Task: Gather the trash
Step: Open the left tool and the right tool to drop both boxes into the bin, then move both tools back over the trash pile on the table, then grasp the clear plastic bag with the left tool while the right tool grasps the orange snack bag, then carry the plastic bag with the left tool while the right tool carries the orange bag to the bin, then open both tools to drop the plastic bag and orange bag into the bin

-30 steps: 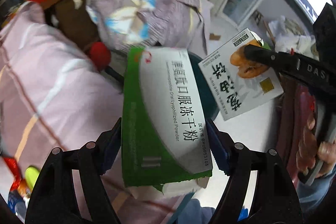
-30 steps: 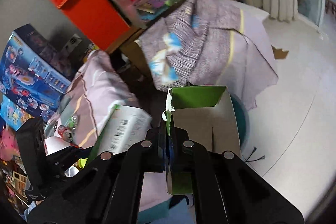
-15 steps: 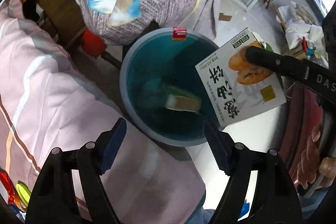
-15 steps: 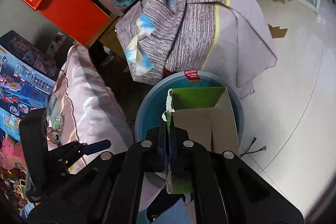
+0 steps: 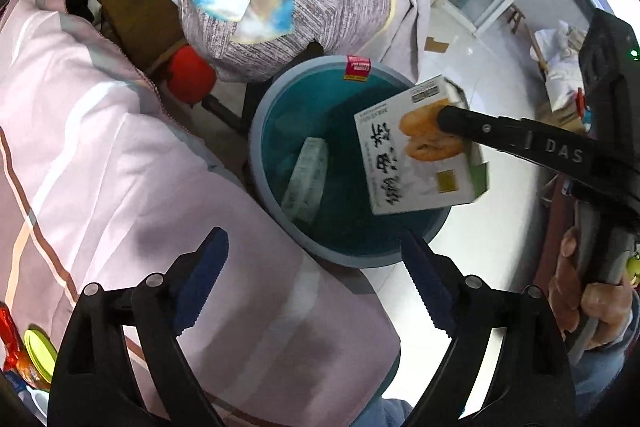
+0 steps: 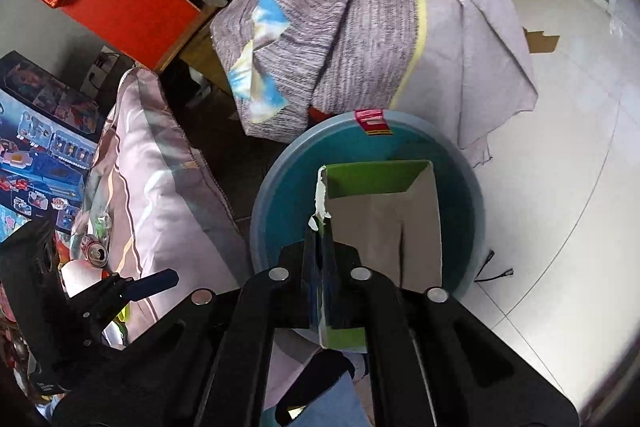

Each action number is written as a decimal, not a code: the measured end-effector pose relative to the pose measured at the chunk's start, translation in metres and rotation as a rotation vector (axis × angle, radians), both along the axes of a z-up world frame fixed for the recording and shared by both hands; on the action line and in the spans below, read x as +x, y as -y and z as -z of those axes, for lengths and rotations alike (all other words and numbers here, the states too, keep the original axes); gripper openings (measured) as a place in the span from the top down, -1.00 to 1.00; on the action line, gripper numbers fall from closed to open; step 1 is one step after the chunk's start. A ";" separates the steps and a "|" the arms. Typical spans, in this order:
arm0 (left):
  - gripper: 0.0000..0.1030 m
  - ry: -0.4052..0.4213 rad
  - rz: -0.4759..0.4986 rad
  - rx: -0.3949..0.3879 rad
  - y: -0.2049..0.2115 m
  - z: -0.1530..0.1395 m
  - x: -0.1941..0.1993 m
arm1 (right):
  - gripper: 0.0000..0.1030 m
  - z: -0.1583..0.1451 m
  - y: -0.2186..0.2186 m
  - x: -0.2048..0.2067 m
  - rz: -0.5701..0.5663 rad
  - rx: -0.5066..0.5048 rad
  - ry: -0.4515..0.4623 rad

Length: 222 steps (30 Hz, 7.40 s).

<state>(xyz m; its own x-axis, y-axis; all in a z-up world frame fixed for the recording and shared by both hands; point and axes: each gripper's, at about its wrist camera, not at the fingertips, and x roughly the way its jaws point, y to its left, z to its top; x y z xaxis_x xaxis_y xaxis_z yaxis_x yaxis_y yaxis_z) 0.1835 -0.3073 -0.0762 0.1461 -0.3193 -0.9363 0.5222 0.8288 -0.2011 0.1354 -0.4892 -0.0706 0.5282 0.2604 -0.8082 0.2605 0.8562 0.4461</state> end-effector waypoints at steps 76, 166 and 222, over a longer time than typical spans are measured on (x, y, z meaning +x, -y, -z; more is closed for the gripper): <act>-0.34 0.153 -0.514 -0.171 -0.423 -0.024 -0.185 | -0.60 -0.035 -0.417 -0.042 -0.583 -0.269 -0.117; 0.33 0.173 -0.105 -0.128 -0.143 -0.080 -0.043 | 0.56 -0.052 -0.119 -0.038 -0.140 0.055 0.103; -0.84 0.038 -0.007 -0.090 -0.032 -0.014 -0.007 | -0.48 0.021 -0.008 -0.023 0.124 0.048 -0.137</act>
<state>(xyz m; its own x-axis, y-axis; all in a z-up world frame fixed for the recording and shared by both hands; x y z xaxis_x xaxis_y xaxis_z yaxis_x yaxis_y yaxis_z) 0.1767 -0.2757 -0.0625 0.1839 -0.4008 -0.8975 0.5249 0.8120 -0.2551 0.1121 -0.4816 -0.0917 0.4445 0.2401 -0.8630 0.4240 0.7922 0.4388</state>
